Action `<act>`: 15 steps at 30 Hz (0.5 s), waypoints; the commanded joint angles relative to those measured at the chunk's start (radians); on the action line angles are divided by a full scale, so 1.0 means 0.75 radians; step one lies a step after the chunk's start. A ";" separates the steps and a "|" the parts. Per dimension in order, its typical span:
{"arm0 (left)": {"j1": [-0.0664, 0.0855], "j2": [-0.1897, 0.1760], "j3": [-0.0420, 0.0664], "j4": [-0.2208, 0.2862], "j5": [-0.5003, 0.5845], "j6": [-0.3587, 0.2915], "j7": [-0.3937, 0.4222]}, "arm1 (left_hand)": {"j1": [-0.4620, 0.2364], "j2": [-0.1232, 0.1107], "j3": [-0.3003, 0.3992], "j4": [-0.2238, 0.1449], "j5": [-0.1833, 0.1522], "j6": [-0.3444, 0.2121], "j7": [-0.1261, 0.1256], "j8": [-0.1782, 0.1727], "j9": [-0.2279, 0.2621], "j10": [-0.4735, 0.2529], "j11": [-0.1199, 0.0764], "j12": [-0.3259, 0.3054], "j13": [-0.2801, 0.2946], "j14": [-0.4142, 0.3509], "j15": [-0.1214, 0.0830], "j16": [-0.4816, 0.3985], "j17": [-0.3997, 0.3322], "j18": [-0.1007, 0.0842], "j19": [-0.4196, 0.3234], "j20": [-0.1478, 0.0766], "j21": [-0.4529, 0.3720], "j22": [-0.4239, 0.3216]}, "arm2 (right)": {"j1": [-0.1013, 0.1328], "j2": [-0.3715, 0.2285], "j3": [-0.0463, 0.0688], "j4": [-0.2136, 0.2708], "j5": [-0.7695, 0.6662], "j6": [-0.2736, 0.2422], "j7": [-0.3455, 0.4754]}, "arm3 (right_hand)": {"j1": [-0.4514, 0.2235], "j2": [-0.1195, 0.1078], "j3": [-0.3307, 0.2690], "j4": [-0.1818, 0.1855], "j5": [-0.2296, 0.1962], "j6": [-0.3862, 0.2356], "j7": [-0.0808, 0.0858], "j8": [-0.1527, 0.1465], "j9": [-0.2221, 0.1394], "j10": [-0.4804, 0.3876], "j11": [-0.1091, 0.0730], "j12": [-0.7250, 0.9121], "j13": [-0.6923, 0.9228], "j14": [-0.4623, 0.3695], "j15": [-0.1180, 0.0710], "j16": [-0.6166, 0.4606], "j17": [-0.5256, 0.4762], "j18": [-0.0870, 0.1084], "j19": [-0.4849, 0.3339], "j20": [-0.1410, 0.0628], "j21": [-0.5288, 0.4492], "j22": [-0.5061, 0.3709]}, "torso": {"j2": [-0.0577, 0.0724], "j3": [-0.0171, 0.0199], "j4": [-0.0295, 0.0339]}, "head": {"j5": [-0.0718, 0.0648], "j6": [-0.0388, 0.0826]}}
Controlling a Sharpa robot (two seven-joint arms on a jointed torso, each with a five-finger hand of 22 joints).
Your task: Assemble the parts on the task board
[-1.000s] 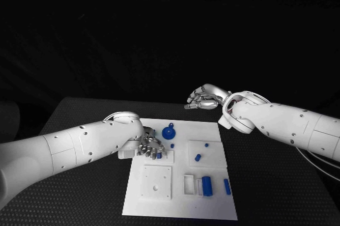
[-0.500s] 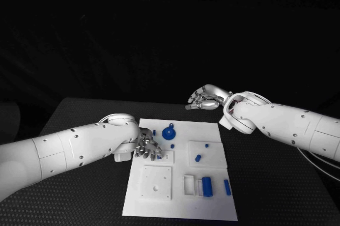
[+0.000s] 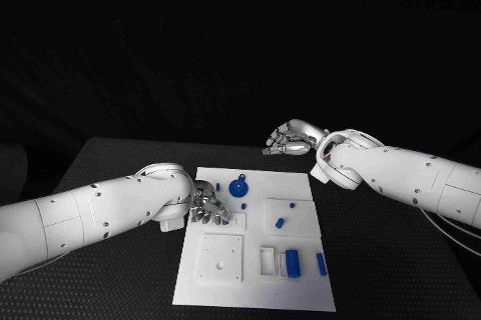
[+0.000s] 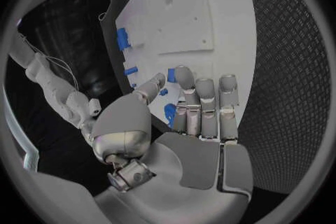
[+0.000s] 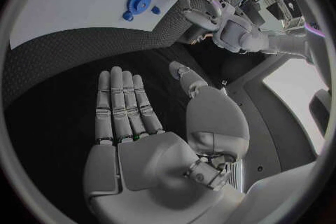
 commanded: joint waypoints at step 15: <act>-0.005 -0.006 0.000 0.037 0.041 -0.014 0.011 | 0.038 0.014 -0.013 -0.005 -0.006 -0.005 0.005 -0.014 -0.038 -0.003 0.014 0.009 -0.001 0.000 0.014 -0.002 -0.003 -0.001 0.003 -0.179 -0.010 0.018 | -0.005 -0.003 0.000 0.003 -0.003 0.014 0.005 | 0.000 -0.001 -0.001 0.004 0.007 -0.007 0.001 0.009 -0.002 0.004 0.005 0.006 -0.003 -0.005 0.006 0.005 -0.002 0.026 0.001 0.012 -0.008 0.003 | 0.000 0.0029 -0.0008 | 0.002 -0.002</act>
